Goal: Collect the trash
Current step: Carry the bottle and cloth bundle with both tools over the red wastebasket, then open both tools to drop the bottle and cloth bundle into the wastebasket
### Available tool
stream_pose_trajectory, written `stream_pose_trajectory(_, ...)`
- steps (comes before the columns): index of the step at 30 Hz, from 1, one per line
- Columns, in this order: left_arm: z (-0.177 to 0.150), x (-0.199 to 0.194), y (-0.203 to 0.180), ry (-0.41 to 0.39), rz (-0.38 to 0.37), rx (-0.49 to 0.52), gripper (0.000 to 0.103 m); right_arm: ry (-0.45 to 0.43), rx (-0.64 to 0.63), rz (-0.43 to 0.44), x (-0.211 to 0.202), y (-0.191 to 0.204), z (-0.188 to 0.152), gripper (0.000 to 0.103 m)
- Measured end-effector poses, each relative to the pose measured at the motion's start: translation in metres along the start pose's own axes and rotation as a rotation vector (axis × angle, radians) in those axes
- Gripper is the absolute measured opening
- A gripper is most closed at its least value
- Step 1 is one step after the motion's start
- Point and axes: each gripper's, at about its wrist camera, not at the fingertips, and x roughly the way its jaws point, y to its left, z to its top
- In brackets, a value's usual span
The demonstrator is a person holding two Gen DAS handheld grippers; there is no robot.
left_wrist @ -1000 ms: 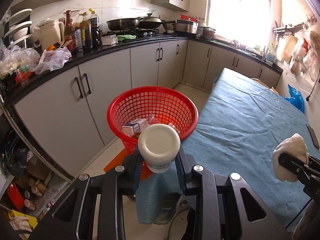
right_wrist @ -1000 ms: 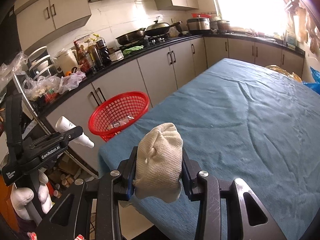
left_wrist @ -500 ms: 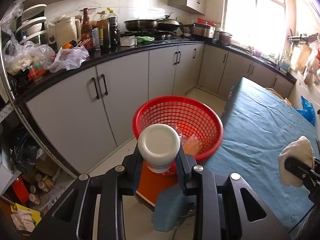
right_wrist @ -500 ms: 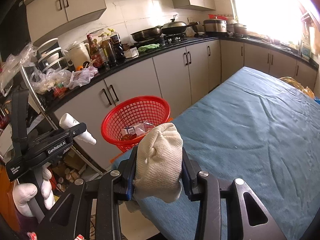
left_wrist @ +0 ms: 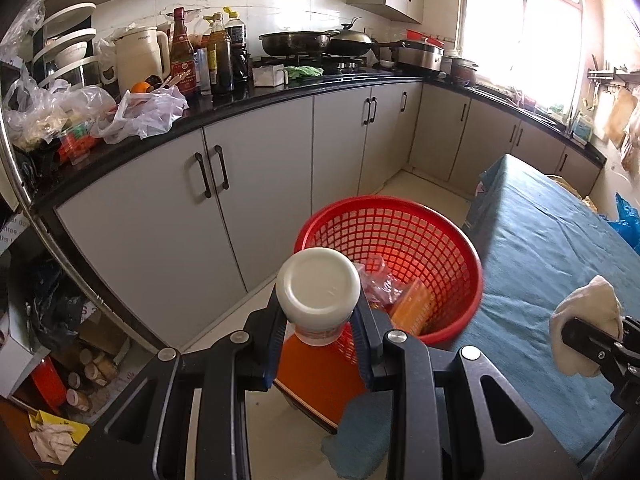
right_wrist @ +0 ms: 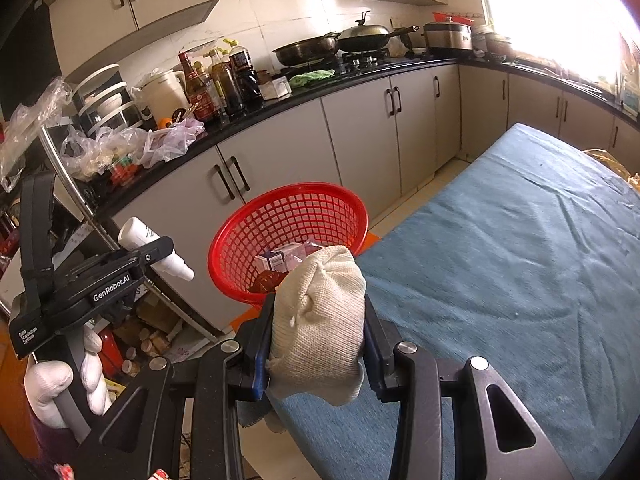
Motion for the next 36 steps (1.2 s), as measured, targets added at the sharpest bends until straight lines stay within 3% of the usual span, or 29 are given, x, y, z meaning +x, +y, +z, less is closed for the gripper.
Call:
stream_pose_trajectory(9,0.01,0.018,0.005,0.015,0.011,0.013,0.029,0.03,0.009,0.014,0.019,-0.004,0.006,0.041)
stream_pose_trajectory(20,0.037,0.017,-0.008,-0.045,-0.005,0.089,0.029,0.047,0.02,0.031,0.043,-0.002,0.019,0.041)
stream_pose_trajectory(36,0.08,0.053,-0.019,0.006,-0.271,0.02,0.029,0.018,0.035,0.024,0.069,-0.009,0.053,0.041)
